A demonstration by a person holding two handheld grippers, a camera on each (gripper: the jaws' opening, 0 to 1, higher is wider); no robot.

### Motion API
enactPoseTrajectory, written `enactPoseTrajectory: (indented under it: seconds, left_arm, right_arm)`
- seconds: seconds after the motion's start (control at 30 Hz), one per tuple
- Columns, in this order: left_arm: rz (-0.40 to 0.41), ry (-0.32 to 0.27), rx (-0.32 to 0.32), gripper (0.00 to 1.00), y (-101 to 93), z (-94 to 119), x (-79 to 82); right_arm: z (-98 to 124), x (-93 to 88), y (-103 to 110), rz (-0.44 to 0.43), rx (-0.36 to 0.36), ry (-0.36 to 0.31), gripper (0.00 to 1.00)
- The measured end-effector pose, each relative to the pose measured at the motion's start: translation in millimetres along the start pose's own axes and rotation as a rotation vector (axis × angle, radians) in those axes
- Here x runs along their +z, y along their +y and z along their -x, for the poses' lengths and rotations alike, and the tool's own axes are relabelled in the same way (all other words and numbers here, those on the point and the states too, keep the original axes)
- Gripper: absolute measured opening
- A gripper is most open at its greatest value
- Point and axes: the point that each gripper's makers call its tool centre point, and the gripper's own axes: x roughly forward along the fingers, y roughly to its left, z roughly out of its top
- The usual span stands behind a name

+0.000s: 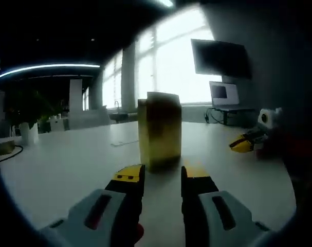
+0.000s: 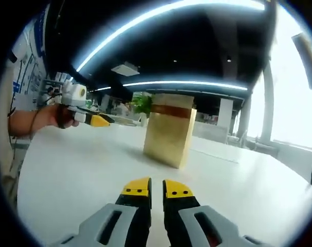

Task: Extract single mask from mask box in order stack masks on table

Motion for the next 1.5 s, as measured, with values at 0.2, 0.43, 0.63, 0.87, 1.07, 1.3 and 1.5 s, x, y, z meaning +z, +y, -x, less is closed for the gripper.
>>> enactPoseTrajectory:
  seconds: [0.2,0.43,0.63,0.87,1.07,1.3,1.5]
  left_arm:
    - [-0.006,0.004,-0.004,0.23,2.6,-12.8,4.0]
    - [-0.025,-0.018,-0.017,0.26,9.7,-29.5,4.6]
    - [0.016,-0.018,-0.032,0.27,14.4,-41.9,5.9]
    - [0.002,-0.018,-0.074,0.30,9.6,-60.8,10.7]
    - [-0.017,-0.014,-0.101,0.32,7.6,-75.6,10.3]
    - [-0.016,-0.035,-0.136,0.33,11.1,-89.7,10.8]
    - [-0.032,-0.045,-0.152,0.35,17.9,-101.2,12.0]
  right_arm:
    - [0.1,0.8,0.4,0.002,0.005,-0.005,0.04]
    - [0.9,2.5,5.6,0.006,0.010,-0.006,0.04]
    - [0.9,3.2,8.8,0.013,0.012,-0.003,0.04]
    - [1.5,4.4,10.1,0.013,0.011,-0.006,0.05]
    - [1.5,4.2,9.9,0.010,0.010,-0.005,0.05]
    - [1.6,4.0,8.4,0.008,0.007,-0.005,0.05]
    - [1.4,4.2,9.0,0.011,0.008,-0.005,0.05]
